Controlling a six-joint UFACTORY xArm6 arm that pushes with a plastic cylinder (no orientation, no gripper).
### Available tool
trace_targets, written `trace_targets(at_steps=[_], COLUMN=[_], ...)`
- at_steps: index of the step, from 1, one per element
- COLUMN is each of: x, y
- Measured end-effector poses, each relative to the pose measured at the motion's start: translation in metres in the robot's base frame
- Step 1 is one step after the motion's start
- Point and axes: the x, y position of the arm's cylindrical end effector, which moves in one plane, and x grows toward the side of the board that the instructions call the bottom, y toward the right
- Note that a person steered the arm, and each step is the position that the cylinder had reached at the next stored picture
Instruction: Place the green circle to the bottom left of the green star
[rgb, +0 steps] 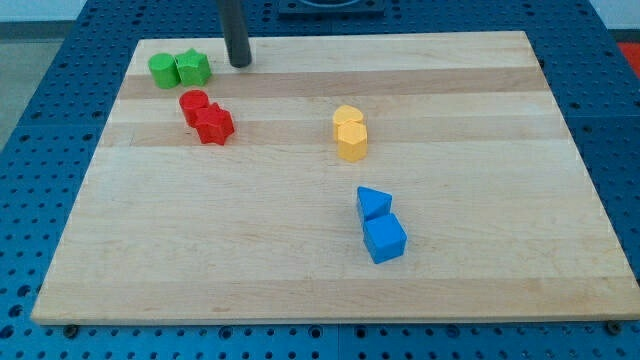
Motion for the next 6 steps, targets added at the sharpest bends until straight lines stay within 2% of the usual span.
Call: trace_targets(at_steps=[1, 2, 4, 6], x=[-0.015, -0.008, 0.046, 0.015], y=[-0.045, -0.075, -0.078, -0.111])
